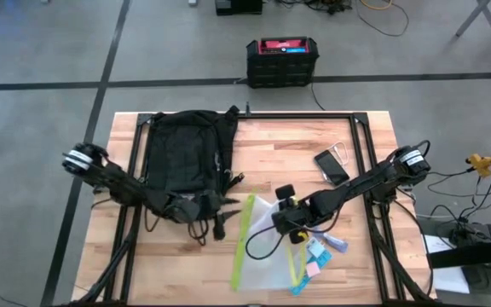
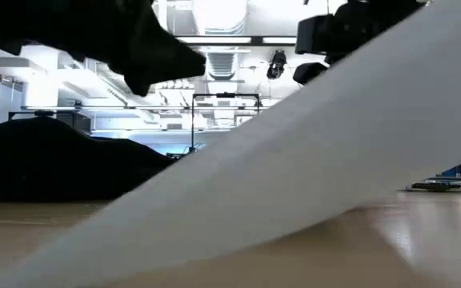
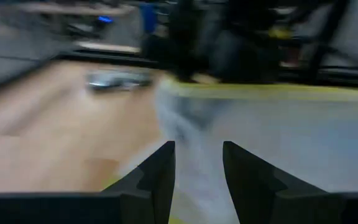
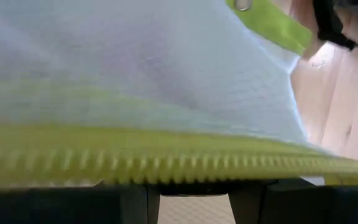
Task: Unpack backpack
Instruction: Remove the black charger adapter from the zip bag
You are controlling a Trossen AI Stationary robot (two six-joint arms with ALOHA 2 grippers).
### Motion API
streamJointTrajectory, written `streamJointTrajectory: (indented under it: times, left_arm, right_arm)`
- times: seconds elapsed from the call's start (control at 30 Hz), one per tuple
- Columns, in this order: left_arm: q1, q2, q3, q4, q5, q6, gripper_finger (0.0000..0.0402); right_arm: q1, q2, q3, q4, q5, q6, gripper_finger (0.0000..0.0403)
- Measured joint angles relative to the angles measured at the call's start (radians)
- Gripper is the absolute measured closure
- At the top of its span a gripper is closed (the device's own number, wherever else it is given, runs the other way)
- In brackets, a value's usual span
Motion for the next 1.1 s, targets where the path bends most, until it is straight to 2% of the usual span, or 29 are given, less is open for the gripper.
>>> streamJointTrajectory:
  times: [0.07, 0.2, 0.27, 0.47, 0.67, 0.87, 1.0, 1.1]
  left_arm:
    - [0.035, 0.05, 0.007, -0.005, -0.002, -0.001, 0.0283]
    - [0.118, 0.219, 0.056, 0.076, 0.174, -0.041, 0.0283]
    - [0.148, 0.315, 0.096, 0.083, 0.225, -0.043, 0.0283]
    - [0.207, 0.521, 0.2, 0.049, 0.244, -0.062, 0.0283]
    - [0.24, 0.555, 0.206, 0.008, 0.254, -0.109, 0.0283]
    - [0.251, 0.556, 0.202, 0.012, 0.253, -0.104, 0.0284]
    - [0.26, 0.556, 0.198, -0.011, 0.185, -0.121, 0.0284]
    - [0.26, 0.555, 0.182, -0.005, 0.165, -0.143, 0.0284]
  right_arm:
    - [0.0, 0.0, 0.0, 0.017, 0.0, 0.0, 0.0293]
    - [0.0, 0.0, 0.0, 0.031, -0.003, 0.008, 0.0293]
    - [-0.002, 0.0, 0.0, 0.033, -0.009, 0.009, 0.0293]
    - [-0.003, 0.001, 0.0, 0.028, -0.038, 0.041, 0.0293]
    - [0.002, 0.001, 0.019, 0.005, -0.154, 0.086, 0.0293]
    - [0.012, 0.001, 0.059, 0.005, -0.237, 0.05, 0.0293]
    - [0.043, -0.004, 0.078, 0.035, -0.381, -0.012, 0.0293]
    - [0.059, -0.003, 0.079, 0.057, -0.417, -0.042, 0.0293]
